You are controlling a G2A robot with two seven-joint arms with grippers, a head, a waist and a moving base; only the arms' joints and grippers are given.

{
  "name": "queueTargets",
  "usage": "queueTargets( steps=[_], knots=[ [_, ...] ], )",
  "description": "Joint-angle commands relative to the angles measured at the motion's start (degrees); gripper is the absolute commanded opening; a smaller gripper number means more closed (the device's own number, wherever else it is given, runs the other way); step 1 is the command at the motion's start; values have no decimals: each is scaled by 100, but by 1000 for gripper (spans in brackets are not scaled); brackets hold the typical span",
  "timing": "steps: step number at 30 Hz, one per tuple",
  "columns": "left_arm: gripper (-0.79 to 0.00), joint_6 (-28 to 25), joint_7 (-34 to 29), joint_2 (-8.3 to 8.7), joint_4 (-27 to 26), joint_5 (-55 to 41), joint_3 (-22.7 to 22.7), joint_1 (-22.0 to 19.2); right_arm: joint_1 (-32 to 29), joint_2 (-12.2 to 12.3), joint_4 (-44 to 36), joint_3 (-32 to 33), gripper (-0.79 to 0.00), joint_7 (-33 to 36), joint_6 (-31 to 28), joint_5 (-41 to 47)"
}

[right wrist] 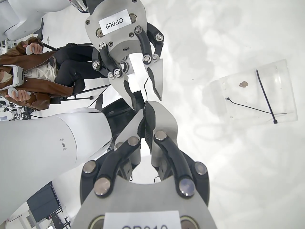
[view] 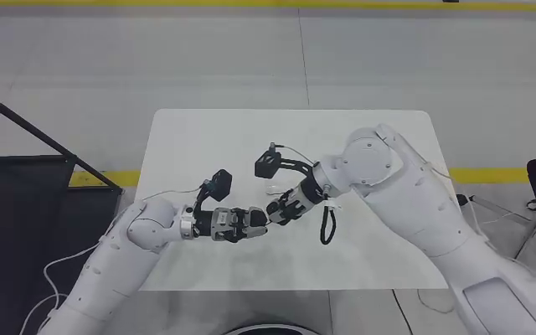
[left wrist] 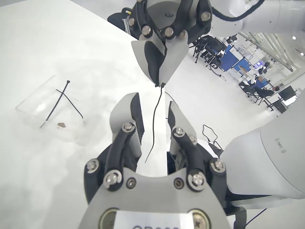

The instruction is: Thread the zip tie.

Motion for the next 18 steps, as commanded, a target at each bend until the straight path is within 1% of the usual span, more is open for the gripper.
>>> queueTargets(
  steps=[1,4,7,11,12,15,17,18],
  knots=[
    [-493,0,35,7,20,-19,54,-20,12,-7,12,-20,-785,6,1,5],
    [-496,0,78,19,49,-11,112,-59,37,-19,26,-48,-785,19,5,10],
    [-517,0,126,32,72,4,159,-84,57,-28,44,-72,-785,29,1,7],
    [-600,0,178,53,85,29,211,-114,80,-40,77,-93,-785,29,11,26],
    [-606,0,192,58,88,33,224,-120,84,-42,83,-97,-785,27,10,27],
    [-674,0,227,74,103,36,260,-139,96,-48,98,-110,-785,36,6,32],
    [-699,0,254,84,109,45,283,-151,106,-52,109,-118,-785,47,17,37],
    [-730,0,268,89,113,50,295,-157,111,-54,114,-121,-785,50,17,38]
  ],
)
